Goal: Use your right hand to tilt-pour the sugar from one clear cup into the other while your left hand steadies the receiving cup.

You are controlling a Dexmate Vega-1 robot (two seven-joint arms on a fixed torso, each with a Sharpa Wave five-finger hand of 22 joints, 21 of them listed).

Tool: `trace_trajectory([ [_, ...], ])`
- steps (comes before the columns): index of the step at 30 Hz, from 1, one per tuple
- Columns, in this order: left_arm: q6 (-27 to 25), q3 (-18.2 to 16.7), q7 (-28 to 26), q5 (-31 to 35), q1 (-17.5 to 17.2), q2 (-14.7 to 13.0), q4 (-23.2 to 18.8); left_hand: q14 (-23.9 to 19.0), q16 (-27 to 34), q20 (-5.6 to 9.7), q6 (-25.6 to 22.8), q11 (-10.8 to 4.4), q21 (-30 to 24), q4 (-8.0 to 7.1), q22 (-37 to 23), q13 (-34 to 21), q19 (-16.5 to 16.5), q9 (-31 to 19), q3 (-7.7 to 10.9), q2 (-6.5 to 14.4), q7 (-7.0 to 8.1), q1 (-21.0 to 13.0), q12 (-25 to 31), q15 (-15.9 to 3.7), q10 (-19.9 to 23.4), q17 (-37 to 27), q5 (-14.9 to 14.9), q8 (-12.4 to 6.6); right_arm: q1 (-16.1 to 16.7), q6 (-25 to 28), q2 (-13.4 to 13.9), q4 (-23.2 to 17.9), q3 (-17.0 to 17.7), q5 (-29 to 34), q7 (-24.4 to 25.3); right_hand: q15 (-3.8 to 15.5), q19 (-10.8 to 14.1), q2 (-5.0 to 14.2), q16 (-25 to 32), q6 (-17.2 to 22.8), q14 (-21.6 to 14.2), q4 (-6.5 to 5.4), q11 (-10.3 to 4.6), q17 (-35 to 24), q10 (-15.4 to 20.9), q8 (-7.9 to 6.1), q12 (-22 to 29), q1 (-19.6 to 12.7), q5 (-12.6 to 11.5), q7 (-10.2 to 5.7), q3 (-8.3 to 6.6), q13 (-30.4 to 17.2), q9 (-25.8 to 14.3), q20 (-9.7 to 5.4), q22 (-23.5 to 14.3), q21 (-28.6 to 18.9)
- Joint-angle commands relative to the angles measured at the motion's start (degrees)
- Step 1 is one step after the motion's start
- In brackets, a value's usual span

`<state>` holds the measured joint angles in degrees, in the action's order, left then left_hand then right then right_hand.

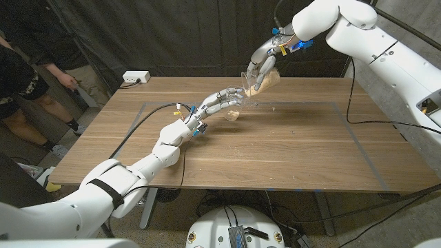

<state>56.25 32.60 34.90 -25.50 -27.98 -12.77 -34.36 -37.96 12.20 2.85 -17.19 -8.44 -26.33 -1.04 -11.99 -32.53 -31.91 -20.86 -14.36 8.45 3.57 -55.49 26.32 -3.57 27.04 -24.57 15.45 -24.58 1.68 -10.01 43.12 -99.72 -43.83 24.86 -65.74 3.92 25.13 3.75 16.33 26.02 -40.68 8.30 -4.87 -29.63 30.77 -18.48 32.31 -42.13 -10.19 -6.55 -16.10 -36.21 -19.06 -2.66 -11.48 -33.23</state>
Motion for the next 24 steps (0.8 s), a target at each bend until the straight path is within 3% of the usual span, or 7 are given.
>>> trace_trajectory([
  [1, 1.3, -1.2, 1.9, -0.3, 0.9, 1.8, 3.3, -0.4, -0.2, 3.63, -0.4, -0.28, -0.2, -0.40, -0.1, -0.2, 0.1, -0.1, -0.18, 0.1, -0.05, -0.8, 0.3, -7.93, 0.2, -0.3, 0.4, -0.41, -1.1, -1.2, -0.3, 0.7, -0.6, 0.9, -1.6, 9.59, 0.3, 0.64, 0.0, 1.3, -0.5, 0.06, -0.51, -0.2, 0.7, -0.33, 0.3, -0.5, -0.3, -0.88, 0.09, -0.1, -0.1, -5.16, -0.1, 0.0],
  [14, 1.9, -2.4, 3.1, 0.1, 1.5, 3.0, 5.4, -0.4, -0.2, 3.58, -0.4, -0.31, -0.3, -0.56, -0.1, -0.2, 0.2, -0.1, -0.18, 0.2, -0.13, -0.9, 0.3, -7.94, 0.3, -0.3, 0.4, -0.40, -2.1, -2.2, -1.2, 1.9, -1.3, 1.2, -3.2, 9.59, 0.4, 0.69, 0.0, 1.4, -0.7, 0.06, -0.29, -0.3, 0.8, -0.21, 0.2, -0.7, -0.3, -0.88, 0.09, -0.1, -0.2, -5.13, -0.2, 0.0],
  [24, 2.5, -3.7, 4.8, 0.3, 2.9, 5.3, 9.3, -0.7, -0.1, 3.66, -0.5, -0.31, -0.5, -0.61, -0.1, -0.1, 0.0, -0.2, -0.14, 0.2, -0.15, -1.1, 0.4, -7.97, 0.6, -0.3, 0.4, -0.45, -2.0, -1.9, -1.3, 1.8, -1.4, 1.2, -3.8, 9.58, 0.4, 0.69, 0.0, 1.6, -0.8, -0.02, -0.32, -0.4, 1.0, -0.17, 0.1, -0.6, -0.2, -0.85, 0.14, -0.1, -0.3, -5.08, -0.2, 0.0],
])
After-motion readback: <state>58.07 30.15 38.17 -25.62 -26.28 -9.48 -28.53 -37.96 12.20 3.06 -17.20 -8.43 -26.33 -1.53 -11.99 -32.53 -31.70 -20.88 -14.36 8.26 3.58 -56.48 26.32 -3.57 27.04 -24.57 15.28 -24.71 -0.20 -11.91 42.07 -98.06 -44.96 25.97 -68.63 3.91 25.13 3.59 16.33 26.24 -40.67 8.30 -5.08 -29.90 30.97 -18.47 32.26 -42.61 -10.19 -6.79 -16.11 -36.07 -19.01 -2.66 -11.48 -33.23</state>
